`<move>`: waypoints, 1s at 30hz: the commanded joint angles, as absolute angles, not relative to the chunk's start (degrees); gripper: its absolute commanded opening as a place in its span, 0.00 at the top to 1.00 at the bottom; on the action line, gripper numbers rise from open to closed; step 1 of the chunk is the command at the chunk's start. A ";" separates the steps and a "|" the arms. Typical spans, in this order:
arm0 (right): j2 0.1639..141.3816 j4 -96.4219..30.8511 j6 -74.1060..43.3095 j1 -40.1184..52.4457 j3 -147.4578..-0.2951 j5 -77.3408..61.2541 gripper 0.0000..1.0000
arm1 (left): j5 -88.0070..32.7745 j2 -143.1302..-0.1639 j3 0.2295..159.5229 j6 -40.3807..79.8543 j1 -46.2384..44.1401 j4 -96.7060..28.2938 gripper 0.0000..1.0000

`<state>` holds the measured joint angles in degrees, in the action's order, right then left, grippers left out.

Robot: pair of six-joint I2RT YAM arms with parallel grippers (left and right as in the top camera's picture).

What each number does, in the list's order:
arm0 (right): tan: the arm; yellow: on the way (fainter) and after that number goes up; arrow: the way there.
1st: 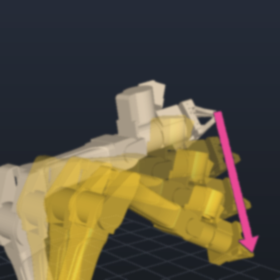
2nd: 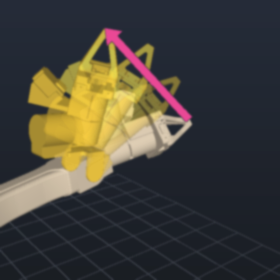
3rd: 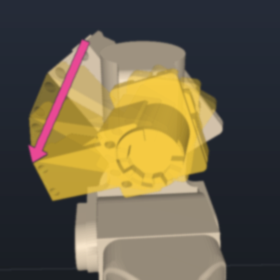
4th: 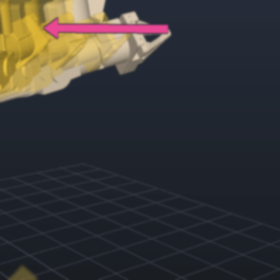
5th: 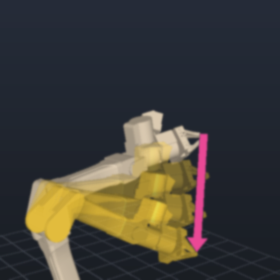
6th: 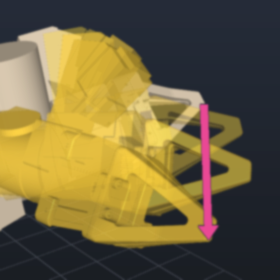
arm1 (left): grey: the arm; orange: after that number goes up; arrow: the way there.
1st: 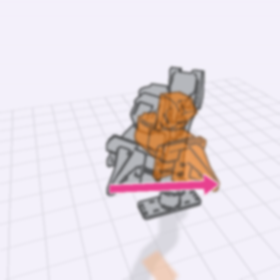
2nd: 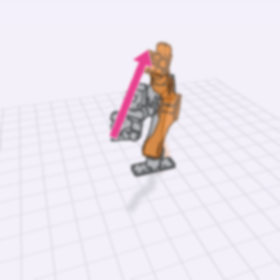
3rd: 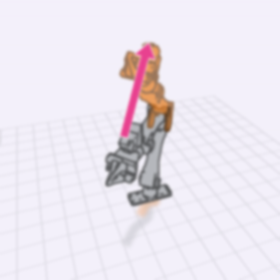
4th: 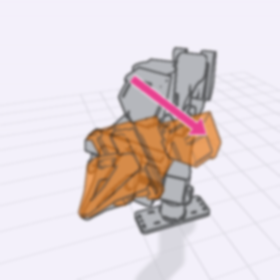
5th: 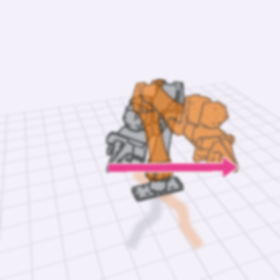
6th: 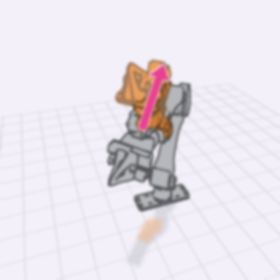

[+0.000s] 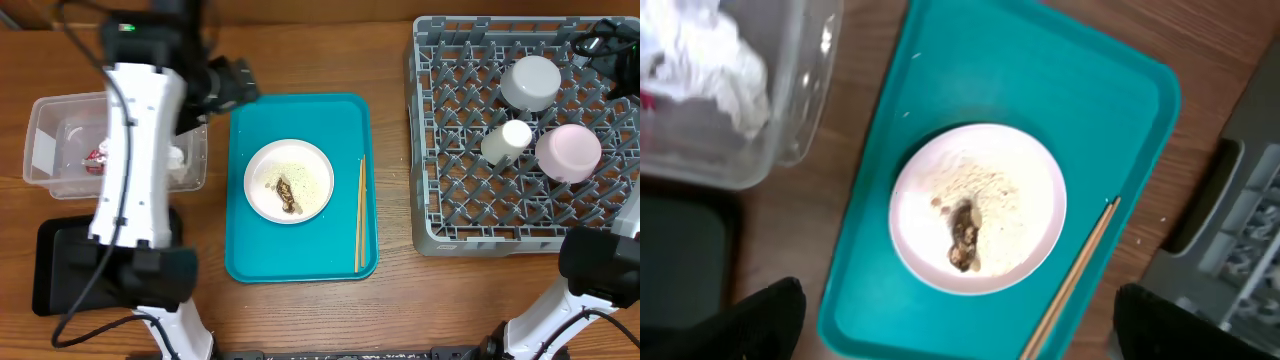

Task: Sort waste into correct bins and load items into the dishwasher
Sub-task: 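Reach the left gripper over the teal tray toward the white plate, then lower the left gripper and grasp the white plate's rim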

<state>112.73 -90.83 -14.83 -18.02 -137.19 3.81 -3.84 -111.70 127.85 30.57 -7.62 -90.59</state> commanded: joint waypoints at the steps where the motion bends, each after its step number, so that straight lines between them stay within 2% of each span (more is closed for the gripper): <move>1: 112.73 -90.56 -15.03 -18.06 -137.25 3.75 0.00 | 8.12 -111.31 128.01 33.43 -14.17 -89.49 0.00; 10: 112.73 -90.54 -15.03 -18.06 -137.25 3.75 0.00 | 4.45 -113.03 127.94 33.36 -24.82 -87.55 0.00; 13: 112.73 -90.54 -15.03 -18.06 -137.27 3.75 0.00 | 5.37 -114.52 127.52 32.62 -28.27 -87.57 0.05; 17: 112.73 -90.56 -15.03 -18.06 -137.27 3.75 0.00 | 7.49 -119.22 126.04 32.01 -33.63 -86.85 0.24; 28: 112.73 -90.56 -15.03 -18.06 -137.27 3.75 0.00 | 7.46 -132.51 125.78 36.21 -36.01 -83.24 0.28; 30: 112.73 -90.54 -15.03 -18.06 -137.25 3.75 0.00 | 7.49 -135.50 125.78 36.23 -36.03 -82.85 0.32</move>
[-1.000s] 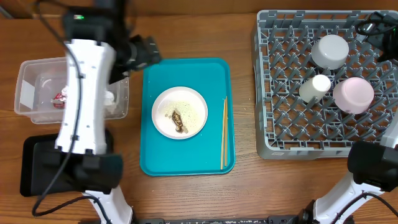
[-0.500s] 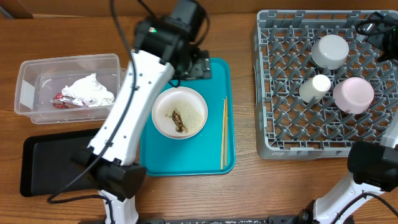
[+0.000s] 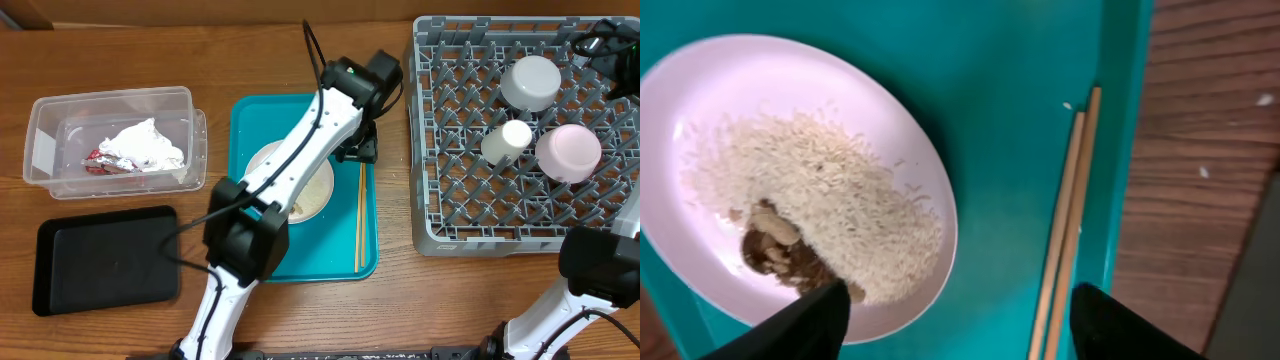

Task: Sort waste into correct bins and load items into the dishwasher
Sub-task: 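Lower the left gripper and grasp the white plate's rim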

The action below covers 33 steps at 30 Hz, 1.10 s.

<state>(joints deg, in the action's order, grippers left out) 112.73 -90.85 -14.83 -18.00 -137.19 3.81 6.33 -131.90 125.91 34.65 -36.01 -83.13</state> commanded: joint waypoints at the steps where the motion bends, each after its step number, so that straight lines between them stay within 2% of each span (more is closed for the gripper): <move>1: 112.73 -90.54 -15.03 -18.06 -137.25 3.73 0.00 | 7.51 -136.44 125.78 36.23 -36.03 -82.63 0.33; 11: 112.73 -90.56 -15.03 -18.06 -137.25 3.75 0.00 | 11.51 -142.12 125.78 39.48 -36.03 -81.06 0.38; 27: 112.73 -90.54 -15.03 -18.06 -137.25 3.75 0.00 | 12.21 -142.21 123.52 41.87 -36.03 -78.59 0.42; 33: 112.73 -90.56 -15.03 -18.06 -137.27 3.75 0.00 | 12.21 -142.21 122.08 42.06 -36.05 -78.08 0.47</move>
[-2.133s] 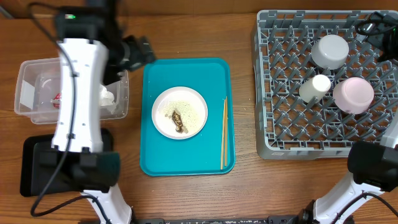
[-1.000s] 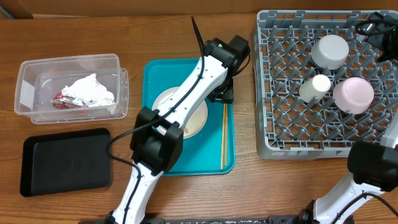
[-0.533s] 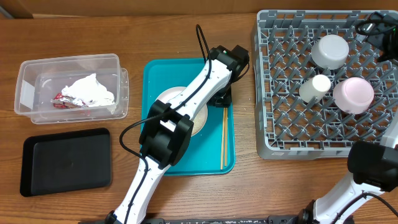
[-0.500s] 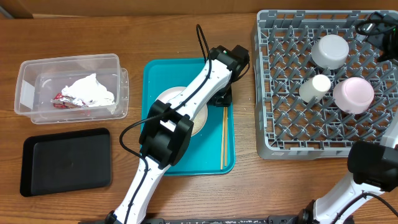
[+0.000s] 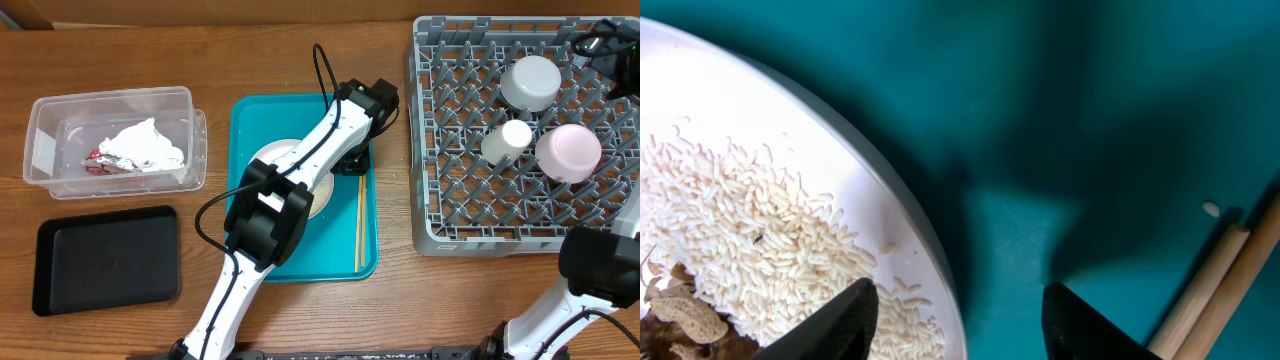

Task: Sort waste into correct bins and load items into the dishwasher
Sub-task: 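Lower the left gripper and grasp the white plate's rim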

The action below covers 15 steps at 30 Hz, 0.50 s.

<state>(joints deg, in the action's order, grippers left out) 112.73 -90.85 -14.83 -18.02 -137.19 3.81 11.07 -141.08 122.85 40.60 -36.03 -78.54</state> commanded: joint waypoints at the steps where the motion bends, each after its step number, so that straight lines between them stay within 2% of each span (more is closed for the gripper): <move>1: 112.73 -90.56 -15.03 -18.06 -137.27 3.75 0.00 | 12.19 -142.21 121.89 42.09 -36.10 -77.82 0.47; 15: 112.73 -90.54 -15.03 -18.06 -137.27 3.75 0.00 | 12.25 -142.21 120.95 42.48 -36.10 -77.47 0.51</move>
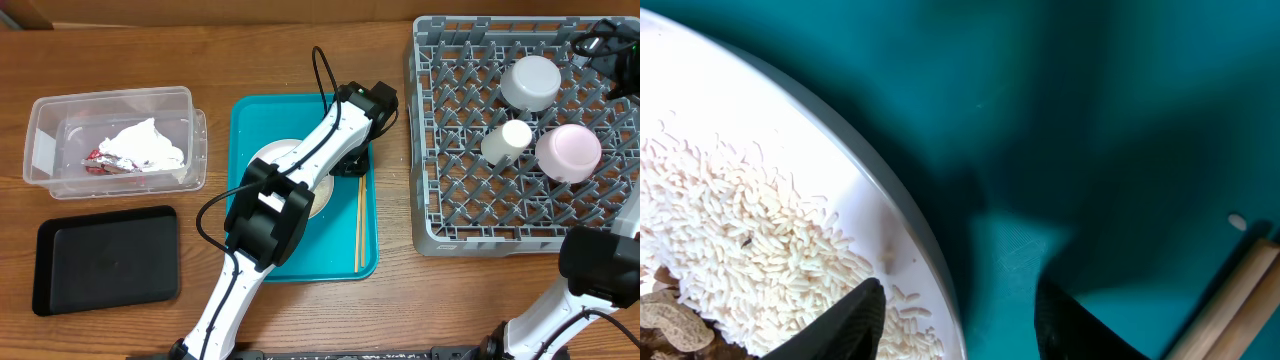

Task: Sort waste into correct bins and load items into the dishwasher
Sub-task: 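Lower the left gripper and grasp the white plate's rim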

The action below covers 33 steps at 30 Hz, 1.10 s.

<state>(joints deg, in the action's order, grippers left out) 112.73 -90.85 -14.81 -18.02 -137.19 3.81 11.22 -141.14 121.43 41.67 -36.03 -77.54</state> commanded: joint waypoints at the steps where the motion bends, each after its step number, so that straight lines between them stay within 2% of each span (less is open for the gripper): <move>1: 112.73 -90.54 -15.03 -18.06 -137.27 3.75 0.00 | 12.25 -142.21 120.95 42.46 -36.10 -77.47 0.51; 13: 112.73 -90.54 -15.03 -18.06 -137.27 3.75 0.00 | 12.27 -142.21 120.09 42.48 -36.40 -77.49 0.53; 19: 112.73 -90.56 -15.03 -18.06 -137.25 3.75 0.00 | 13.08 -142.21 119.61 42.48 -36.36 -77.52 0.59; 22: 112.73 -90.54 -15.03 -18.06 -137.25 3.73 0.00 | 13.02 -142.21 119.61 42.50 -36.45 -77.67 0.69; 25: 112.73 -90.54 -15.03 -18.06 -137.25 3.75 0.00 | 13.04 -142.21 119.61 42.48 -36.47 -77.67 0.72; 29: 112.73 -90.54 -15.03 -18.06 -137.27 3.75 0.00 | 13.04 -142.21 119.61 42.48 -36.47 -77.73 0.84; 33: 112.73 -90.54 -15.03 -18.06 -137.25 3.73 0.00 | 12.84 -142.21 119.61 42.94 -36.47 -78.15 0.89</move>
